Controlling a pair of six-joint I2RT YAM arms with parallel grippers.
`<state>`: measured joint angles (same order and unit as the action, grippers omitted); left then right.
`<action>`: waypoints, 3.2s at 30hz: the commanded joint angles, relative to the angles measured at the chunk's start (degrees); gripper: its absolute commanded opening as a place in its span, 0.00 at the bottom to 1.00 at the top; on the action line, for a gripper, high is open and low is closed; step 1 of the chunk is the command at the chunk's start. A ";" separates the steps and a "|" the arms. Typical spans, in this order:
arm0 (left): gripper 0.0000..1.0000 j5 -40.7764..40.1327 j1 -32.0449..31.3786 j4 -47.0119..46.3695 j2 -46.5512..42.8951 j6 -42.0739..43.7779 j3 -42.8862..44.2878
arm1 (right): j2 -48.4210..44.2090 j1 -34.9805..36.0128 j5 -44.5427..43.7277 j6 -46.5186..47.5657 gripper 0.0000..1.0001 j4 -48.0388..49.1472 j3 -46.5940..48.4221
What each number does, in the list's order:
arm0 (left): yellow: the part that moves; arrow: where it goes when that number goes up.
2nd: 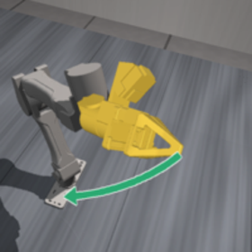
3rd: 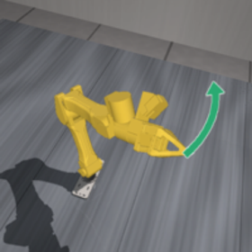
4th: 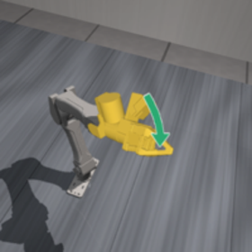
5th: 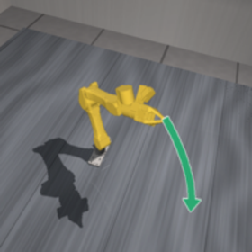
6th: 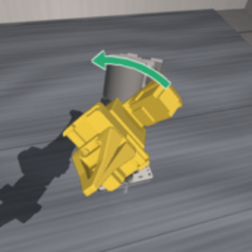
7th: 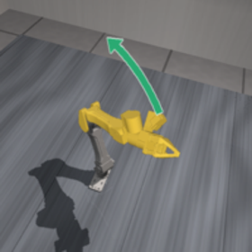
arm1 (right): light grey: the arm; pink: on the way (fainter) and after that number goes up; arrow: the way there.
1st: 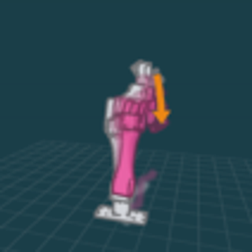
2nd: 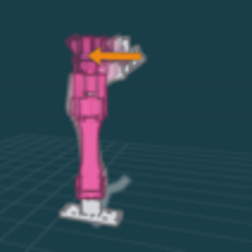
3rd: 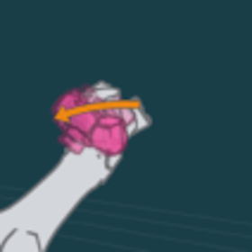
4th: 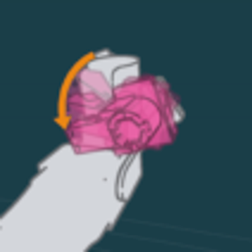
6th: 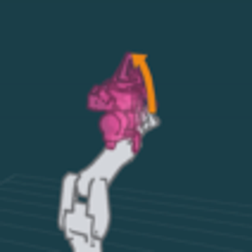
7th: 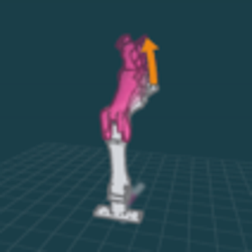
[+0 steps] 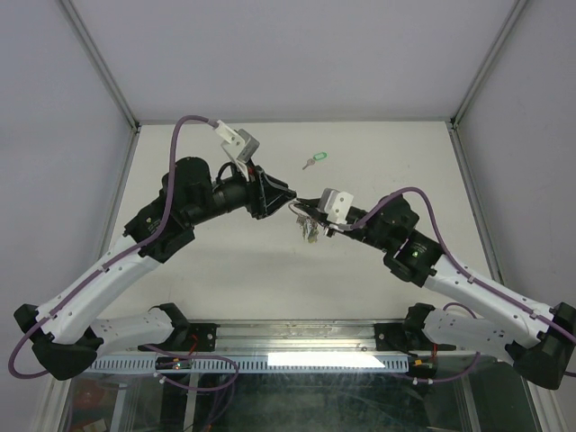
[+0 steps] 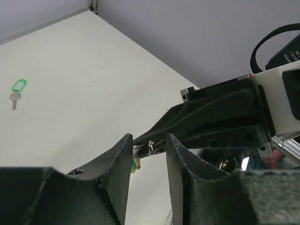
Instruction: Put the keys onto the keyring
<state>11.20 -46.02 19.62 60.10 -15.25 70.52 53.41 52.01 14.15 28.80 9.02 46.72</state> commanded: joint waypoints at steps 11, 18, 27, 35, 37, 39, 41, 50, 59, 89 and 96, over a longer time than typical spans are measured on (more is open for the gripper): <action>0.26 4.65 0.39 -0.50 1.10 -0.19 2.05 | -0.49 0.46 -2.23 -2.43 0.00 2.71 5.26; 0.19 4.43 0.36 -0.52 1.68 0.55 2.69 | -0.24 0.64 -1.81 -2.78 0.00 3.12 4.99; 0.20 4.12 0.36 -0.63 1.70 0.79 3.20 | 0.47 0.81 -1.50 -2.78 0.00 3.00 4.75; 0.07 3.97 0.36 -0.63 1.94 0.91 3.04 | 0.09 0.81 -1.61 -2.78 0.00 2.85 4.60; 0.00 3.52 0.40 -0.51 2.03 1.01 3.17 | 0.19 0.81 -1.38 -2.78 0.00 2.64 4.68; 0.00 2.69 0.38 -0.26 2.08 1.09 3.37 | 0.17 0.80 -1.11 -2.69 0.00 2.46 4.65; 0.00 2.28 0.39 -0.20 2.00 1.35 3.55 | 0.05 0.81 -1.13 -2.69 0.00 2.41 4.61; 0.00 2.68 0.40 0.25 1.80 1.71 4.13 | 0.63 0.81 -2.75 -4.74 0.32 7.42 2.77; 0.00 2.64 0.38 0.25 1.82 1.81 4.27 | 2.26 0.82 -2.83 -5.42 0.31 8.14 3.05; 0.44 -2.05 1.94 2.13 0.04 1.89 5.90 | 1.34 0.90 -8.55 -2.17 0.00 2.58 3.86; 0.45 -1.67 7.84 3.90 2.26 -0.14 5.76 | 1.17 1.55 -12.63 4.13 0.00 -3.81 4.42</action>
<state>10.33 -41.04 23.05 61.76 -13.61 74.65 56.25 52.86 5.39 27.94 6.55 48.86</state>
